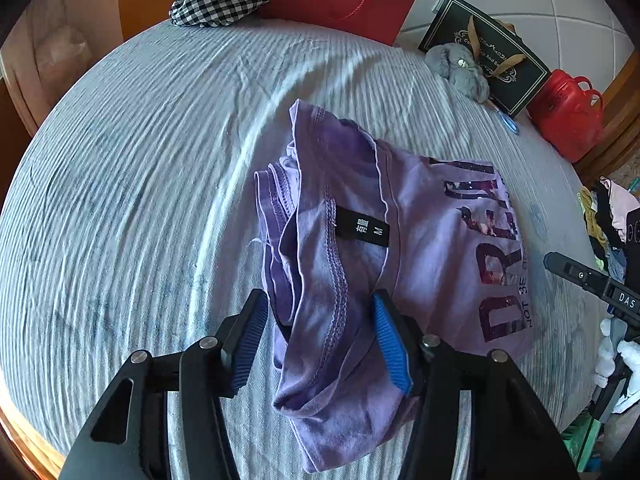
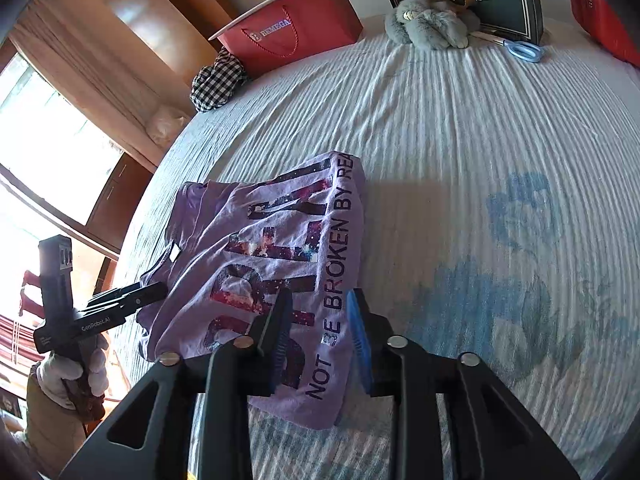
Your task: Fold clothes
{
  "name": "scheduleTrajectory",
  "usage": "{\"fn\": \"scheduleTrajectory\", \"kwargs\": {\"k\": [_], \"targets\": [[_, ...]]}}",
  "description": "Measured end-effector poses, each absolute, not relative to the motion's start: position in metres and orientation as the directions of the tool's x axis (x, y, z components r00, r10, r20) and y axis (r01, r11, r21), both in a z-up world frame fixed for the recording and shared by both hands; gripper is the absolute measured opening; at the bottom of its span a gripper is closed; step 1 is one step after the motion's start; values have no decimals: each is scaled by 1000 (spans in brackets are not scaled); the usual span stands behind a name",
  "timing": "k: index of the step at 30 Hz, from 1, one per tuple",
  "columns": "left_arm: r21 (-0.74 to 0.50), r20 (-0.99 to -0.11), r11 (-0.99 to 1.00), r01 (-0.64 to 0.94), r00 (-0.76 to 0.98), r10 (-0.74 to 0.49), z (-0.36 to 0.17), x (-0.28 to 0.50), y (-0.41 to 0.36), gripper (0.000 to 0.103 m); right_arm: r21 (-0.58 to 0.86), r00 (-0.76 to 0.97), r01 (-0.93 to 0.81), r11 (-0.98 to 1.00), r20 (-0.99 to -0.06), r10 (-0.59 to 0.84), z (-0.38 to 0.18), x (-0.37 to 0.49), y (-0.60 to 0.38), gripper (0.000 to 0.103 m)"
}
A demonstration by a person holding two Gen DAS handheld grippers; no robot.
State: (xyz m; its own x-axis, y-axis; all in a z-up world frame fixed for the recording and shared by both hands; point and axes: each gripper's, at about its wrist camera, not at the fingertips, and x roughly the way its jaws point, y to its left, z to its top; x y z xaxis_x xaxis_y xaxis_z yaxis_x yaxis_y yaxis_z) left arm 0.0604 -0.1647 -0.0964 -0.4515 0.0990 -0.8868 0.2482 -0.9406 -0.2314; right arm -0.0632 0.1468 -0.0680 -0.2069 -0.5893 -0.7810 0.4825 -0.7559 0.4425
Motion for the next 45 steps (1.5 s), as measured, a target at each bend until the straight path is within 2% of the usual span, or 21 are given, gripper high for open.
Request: {"fn": "scheduleTrajectory", "kwargs": {"k": [1, 2, 7, 14, 16, 17, 18, 19, 20, 24, 25, 31, 35, 38, 41, 45], "targets": [[-236, -888, -939, 249, -448, 104, -98, 61, -165, 56, 437, -209, 490, -755, -782, -588, -68, -65, 145, 62], [-234, -890, -939, 252, -443, 103, -99, 61, -164, 58, 430, -211, 497, -753, -782, -586, -68, -66, 143, 68], [-247, -890, -937, 249, -440, 118, -108, 66, -162, 61, 416, -227, 490, -766, -787, -573, -71, -90, 130, 68], [-240, -893, -941, 239, -435, 117, -106, 76, -156, 60, 380, -215, 514, -769, -811, -544, -88, -119, 98, 67], [-224, -892, -946, 235, -440, 102, -105, 77, -155, 56, 367, -216, 519, -772, -818, -534, -93, -123, 89, 62], [-210, -894, -948, 239, -440, 87, -105, 75, -155, 52, 355, -223, 522, -775, -820, -526, -95, -124, 85, 55], [-227, -892, -944, 241, -440, 102, -106, 73, -155, 37, 344, -230, 525, -778, -823, -519, -97, -125, 81, 41], [-247, -890, -938, 242, -439, 121, -106, 71, -156, 21, 343, -220, 529, -776, -827, -516, -98, -124, 76, 31], [-259, -891, -934, 247, -435, 132, -107, 71, -156, 20, 343, -209, 534, -773, -832, -514, -98, -124, 71, 29], [-252, -886, -940, 230, -445, 129, -108, 69, -154, 20, 294, -210, 584, -757, -846, -490, -98, -121, 61, 26], [-264, -883, -936, 234, -449, 137, -108, 69, -157, 23, 296, -209, 585, -755, -845, -493, -99, -123, 61, 26], [-258, -868, -938, 232, -481, 120, -109, 69, -157, 21, 310, -172, 603, -735, -850, -499, -102, -129, 62, 24], [-263, -862, -932, 247, -495, 112, -106, 67, -148, 13, 194, -229, 634, -748, -877, -422, -96, -115, 52, 10], [-215, -844, -953, 213, -531, 72, -89, 64, -128, 12, 153, -306, 655, -740, -842, -444, -81, -93, 56, 10], [-180, -810, -971, 154, -584, 58, -59, 67, -110, 12, 192, -362, 638, -746, -780, -511, -50, -85, 81, 9], [-192, -759, -979, 63, -643, 107, -21, 46, -75, 12, 180, -464, 606, -775, -712, -527, -5, -87, 127, 9]]}}
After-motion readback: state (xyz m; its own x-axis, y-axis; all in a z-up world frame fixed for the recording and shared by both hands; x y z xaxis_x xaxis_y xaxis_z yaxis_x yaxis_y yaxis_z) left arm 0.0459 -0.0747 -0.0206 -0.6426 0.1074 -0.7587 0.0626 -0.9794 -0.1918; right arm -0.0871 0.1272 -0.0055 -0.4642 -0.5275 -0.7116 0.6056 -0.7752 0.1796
